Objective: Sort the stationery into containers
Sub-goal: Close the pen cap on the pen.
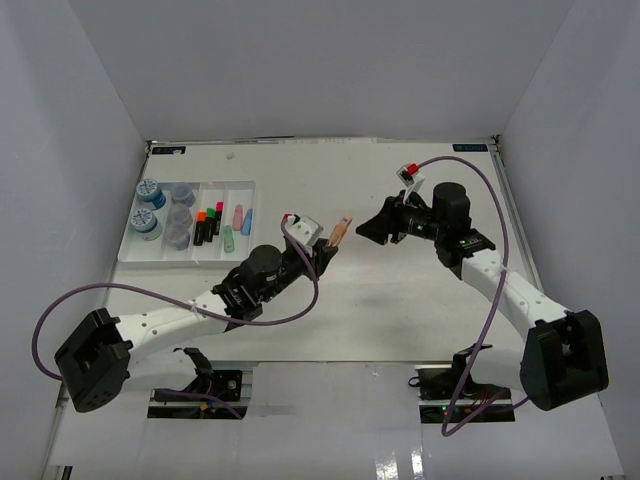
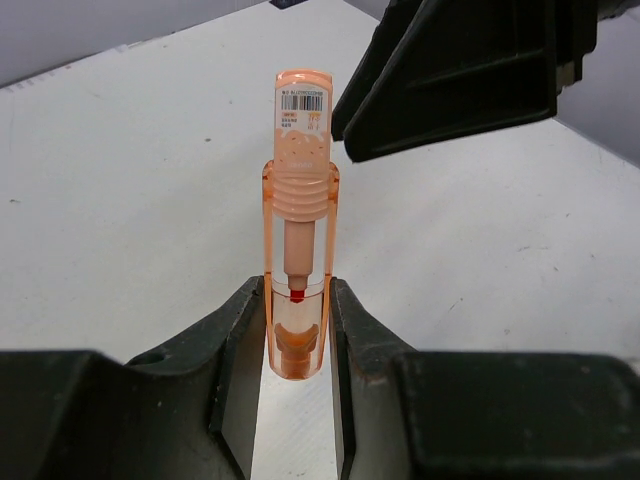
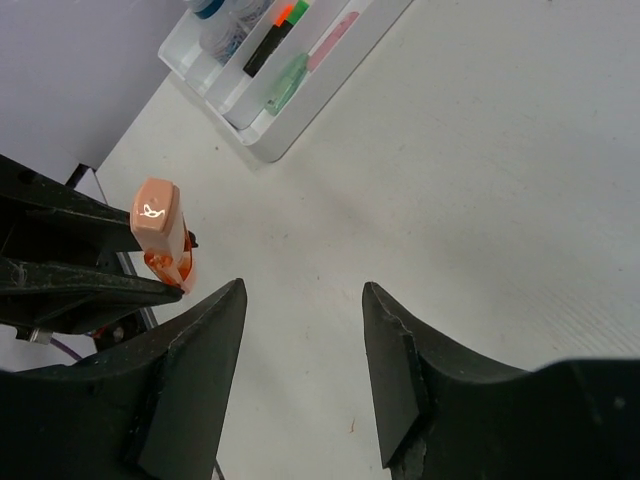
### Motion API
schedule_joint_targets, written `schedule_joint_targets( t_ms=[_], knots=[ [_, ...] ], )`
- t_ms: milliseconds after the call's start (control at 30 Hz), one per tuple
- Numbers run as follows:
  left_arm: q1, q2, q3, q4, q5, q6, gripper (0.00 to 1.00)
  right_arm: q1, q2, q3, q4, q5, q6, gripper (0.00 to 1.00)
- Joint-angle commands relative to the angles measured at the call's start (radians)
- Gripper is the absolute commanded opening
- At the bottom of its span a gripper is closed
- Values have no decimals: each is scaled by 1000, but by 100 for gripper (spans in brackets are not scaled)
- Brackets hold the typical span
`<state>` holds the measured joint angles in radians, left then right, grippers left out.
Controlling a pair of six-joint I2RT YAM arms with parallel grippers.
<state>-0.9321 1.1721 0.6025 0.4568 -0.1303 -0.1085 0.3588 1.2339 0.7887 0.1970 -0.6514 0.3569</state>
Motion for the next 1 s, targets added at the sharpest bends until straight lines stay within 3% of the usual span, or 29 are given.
schedule_joint_targets(
  t_ms=[0,100,300,967],
  knots=[
    [4,-52,-23,72,-3,85,22,-9,-42,101,-197,61,-98,57],
    [4,-58,-18,66,-26,145,22,-9,-48,208,-374,78,-137,58],
    [4,-43,13,37,1,207,23,-7,-31,391,-533,33,-147,62],
    [4,-9,57,14,63,256,25,98,104,512,-558,15,-104,61]
  ],
)
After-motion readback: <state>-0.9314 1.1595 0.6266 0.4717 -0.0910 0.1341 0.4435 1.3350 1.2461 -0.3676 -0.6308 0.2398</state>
